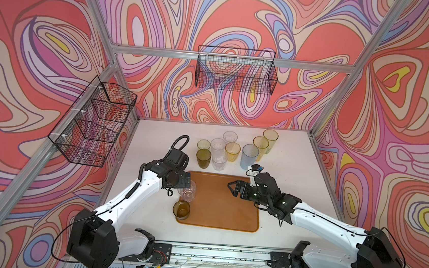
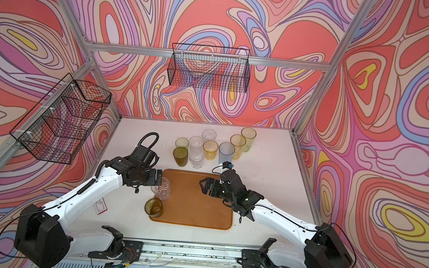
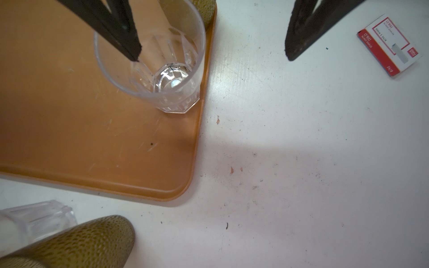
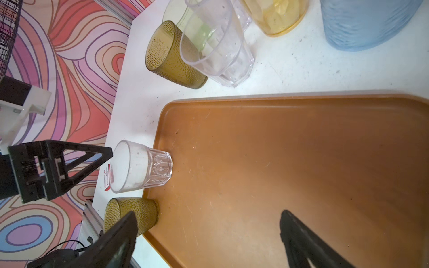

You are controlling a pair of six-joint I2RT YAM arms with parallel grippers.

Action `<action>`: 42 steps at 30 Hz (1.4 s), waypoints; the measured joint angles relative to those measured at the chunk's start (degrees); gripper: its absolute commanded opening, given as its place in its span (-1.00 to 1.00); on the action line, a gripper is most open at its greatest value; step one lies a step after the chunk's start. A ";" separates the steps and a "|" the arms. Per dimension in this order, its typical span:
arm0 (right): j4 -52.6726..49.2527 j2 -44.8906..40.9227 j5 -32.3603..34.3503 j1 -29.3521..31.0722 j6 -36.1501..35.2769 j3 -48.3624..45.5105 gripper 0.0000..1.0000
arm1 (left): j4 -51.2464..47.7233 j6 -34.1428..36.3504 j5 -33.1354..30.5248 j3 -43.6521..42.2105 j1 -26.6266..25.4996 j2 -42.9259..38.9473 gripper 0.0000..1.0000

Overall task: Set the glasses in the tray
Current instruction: 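Lower the clear glass onto the tray beside the olive glass and release, then move the right gripper over the clear faceted glass beside the yellow glass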

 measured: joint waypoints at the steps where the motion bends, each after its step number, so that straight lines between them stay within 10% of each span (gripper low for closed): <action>1: -1.01 0.17 0.15 0.00 -0.09 1.33 0.97 | 0.90 -0.24 0.20 -0.09 0.00 -0.37 1.00; 22: -20.50 17.40 4.44 -0.63 -3.74 32.94 0.94 | 20.55 -1.44 3.50 -7.23 0.00 -6.54 1.00; 42: -29.55 37.46 0.48 -6.40 -1.38 50.12 0.47 | 27.96 0.94 4.15 -12.22 0.00 -10.56 1.00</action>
